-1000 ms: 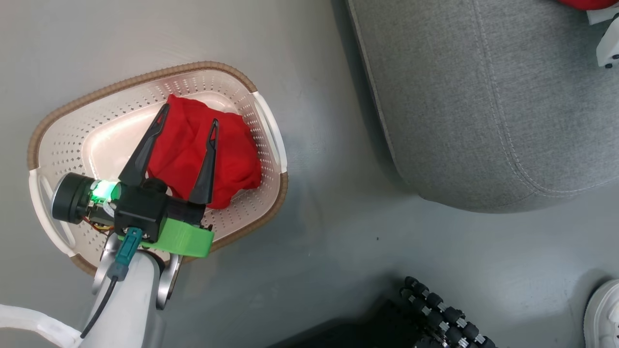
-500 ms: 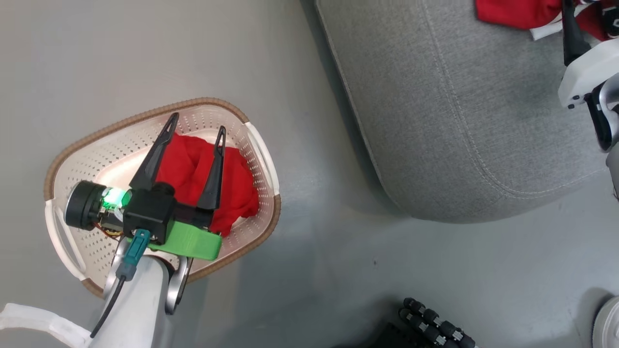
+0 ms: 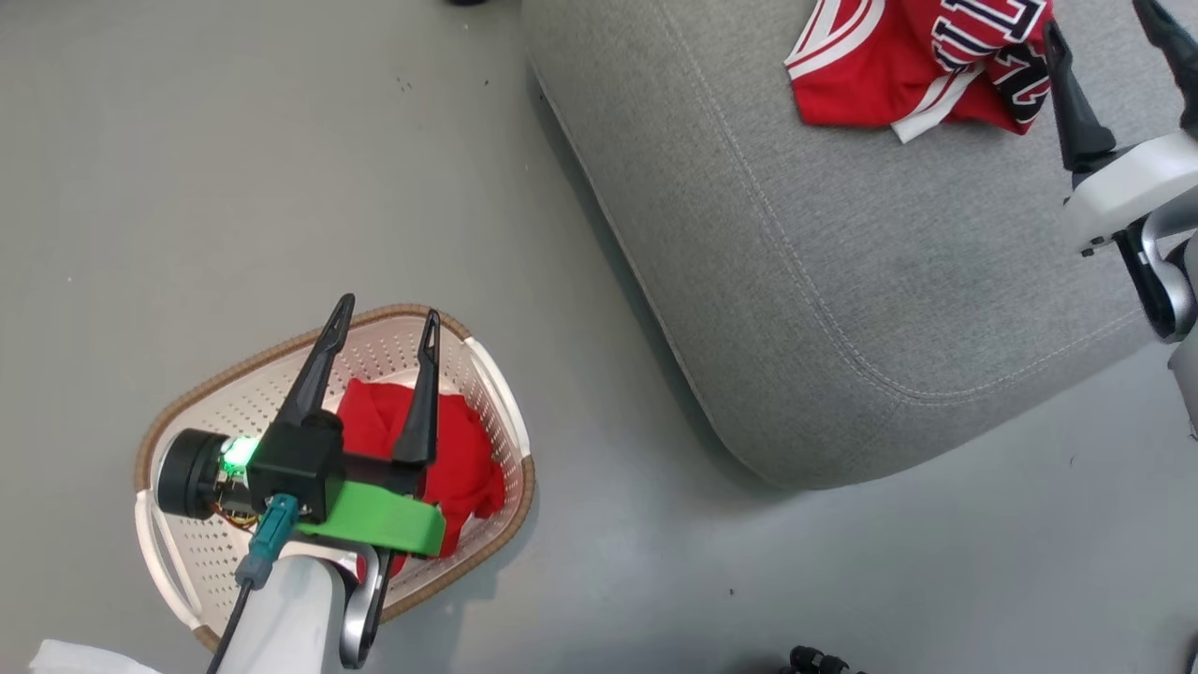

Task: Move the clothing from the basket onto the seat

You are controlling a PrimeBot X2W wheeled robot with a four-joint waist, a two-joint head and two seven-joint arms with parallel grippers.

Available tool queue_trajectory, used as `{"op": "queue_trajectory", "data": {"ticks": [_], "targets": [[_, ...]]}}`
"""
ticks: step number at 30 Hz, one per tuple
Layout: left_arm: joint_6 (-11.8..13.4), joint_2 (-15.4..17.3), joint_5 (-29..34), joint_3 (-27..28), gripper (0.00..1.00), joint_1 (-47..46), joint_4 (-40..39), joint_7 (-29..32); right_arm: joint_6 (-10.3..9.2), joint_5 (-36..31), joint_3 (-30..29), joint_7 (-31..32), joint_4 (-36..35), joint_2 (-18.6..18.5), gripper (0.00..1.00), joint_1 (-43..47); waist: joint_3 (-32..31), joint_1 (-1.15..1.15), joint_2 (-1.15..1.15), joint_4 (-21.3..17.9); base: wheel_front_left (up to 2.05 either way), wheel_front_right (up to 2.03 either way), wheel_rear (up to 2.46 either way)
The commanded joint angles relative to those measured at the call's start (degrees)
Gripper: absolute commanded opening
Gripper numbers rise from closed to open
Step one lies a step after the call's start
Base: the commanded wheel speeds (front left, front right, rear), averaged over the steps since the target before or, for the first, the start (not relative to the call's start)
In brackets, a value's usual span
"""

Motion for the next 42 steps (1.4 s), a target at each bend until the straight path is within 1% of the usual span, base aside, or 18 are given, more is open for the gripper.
{"op": "queue_trajectory", "data": {"ticks": [1,3,6,9,11,13,18,24,29,36,42], "targets": [[0.26,-0.2,-0.39,0.5,1.0,1.3,-0.14,0.0,-0.11,-0.8,-1.95,-0.19,-2.62,-0.55,1.0,1.75,-5.23,0.0,0.0,-1.69,0.0,0.0,0.0],[0.2,-0.64,-0.73,0.85,1.0,2.11,-0.1,0.0,-0.1,-1.02,-4.16,-0.19,-7.58,0.47,1.0,4.11,-6.75,0.0,0.0,-1.75,0.0,0.0,0.0],[0.29,-1.05,-1.35,1.41,1.0,3.34,-0.3,0.0,-0.1,-1.72,-6.54,-0.2,-15.21,0.72,1.0,7.41,-8.9,0.0,0.0,-1.67,0.0,0.0,0.0],[0.4,-1.26,-1.72,2.02,1.0,4.19,-0.75,0.0,-0.1,-1.64,-8.3,-0.19,-21.42,1.82,1.0,10.82,-10.7,0.0,0.0,-1.21,0.0,0.0,0.0],[0.48,-1.37,-2.27,2.44,1.0,4.77,-0.99,0.0,-0.1,-0.16,-10.86,-0.19,-25.26,3.86,1.0,13.47,-11.84,0.0,0.0,-0.62,0.0,0.0,0.0],[0.86,-1.47,-2.48,2.78,1.0,5.34,-1.3,0.0,-0.1,-0.16,-12.32,-0.2,-28.84,5.53,1.0,16.36,-13.06,0.0,0.0,0.16,0.0,0.0,0.0],[2.35,-1.52,-4.52,3.23,1.0,7.26,-2.39,0.0,-0.1,-0.51,-13.28,-0.2,-35.73,9.47,1.0,24.53,-15.99,0.0,0.0,2.71,0.0,0.0,0.0],[3.34,-1.53,-5.81,4.18,1.0,9.66,-2.99,0.0,-0.1,-1.44,-13.66,-0.19,-39.9,13.73,1.0,32.36,-18.74,0.0,0.0,6.91,0.0,0.0,0.0],[3.65,-1.53,-6.24,4.61,1.0,11.5,-3.03,0.0,-0.1,-1.68,-13.8,-0.2,-40.97,16.95,1.0,37.57,-20.66,0.0,0.0,10.69,0.0,0.0,0.0],[3.72,-1.53,-7.01,3.99,1.0,14.18,-2.61,0.0,-0.1,-3.29,-13.48,-0.2,-41.35,19.58,1.0,43.46,-23.08,0.0,0.0,15.49,0.0,0.0,0.0],[4.27,-1.51,-7.79,2.5,1.0,16.71,-2.1,0.0,-0.1,-4.42,-12.65,-0.2,-40.75,21.36,1.0,47.45,-24.59,0.0,0.0,18.12,0.0,0.0,0.0]]}}
